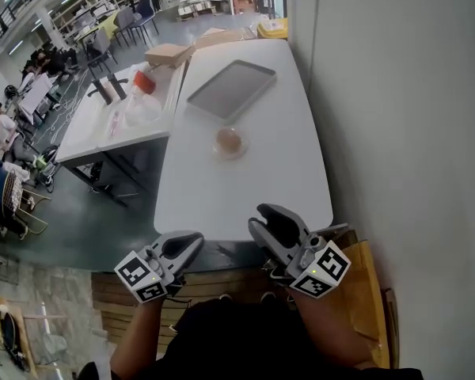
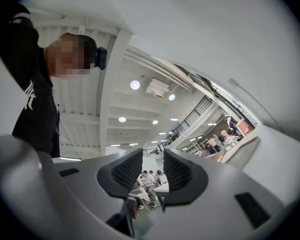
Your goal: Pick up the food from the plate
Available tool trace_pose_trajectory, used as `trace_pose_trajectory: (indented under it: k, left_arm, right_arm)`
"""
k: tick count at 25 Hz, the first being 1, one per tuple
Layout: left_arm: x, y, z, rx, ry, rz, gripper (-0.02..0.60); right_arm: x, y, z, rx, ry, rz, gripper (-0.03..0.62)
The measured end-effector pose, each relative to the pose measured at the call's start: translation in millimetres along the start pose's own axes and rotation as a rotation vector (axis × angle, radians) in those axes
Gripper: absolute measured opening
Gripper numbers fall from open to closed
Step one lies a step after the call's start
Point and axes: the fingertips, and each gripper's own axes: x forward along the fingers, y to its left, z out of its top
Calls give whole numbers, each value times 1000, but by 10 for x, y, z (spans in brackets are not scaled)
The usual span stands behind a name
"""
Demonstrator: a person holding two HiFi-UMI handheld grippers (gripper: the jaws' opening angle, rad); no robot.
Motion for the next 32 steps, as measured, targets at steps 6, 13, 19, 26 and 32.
trace_pose_trajectory:
  k: [6, 13, 19, 26, 32]
  left_arm:
    - [-279, 62, 324, 24, -122, 110, 6]
    - [-151, 28, 237, 68, -53, 102, 6]
    - [-238, 199, 141, 50, -49, 140, 6]
    - [-395, 474, -215, 36, 15, 236, 6]
    - [-530, 478, -248, 17, 11, 250, 6]
  right_arm:
    - [756, -55, 24, -20, -143, 97, 97]
    - [672, -378, 31, -237, 169, 128, 115]
    - [484, -748, -370, -279, 307, 14, 143]
    - [202, -1163, -776, -298, 433, -112, 149]
    - [225, -1061, -938, -256, 473, -98, 150]
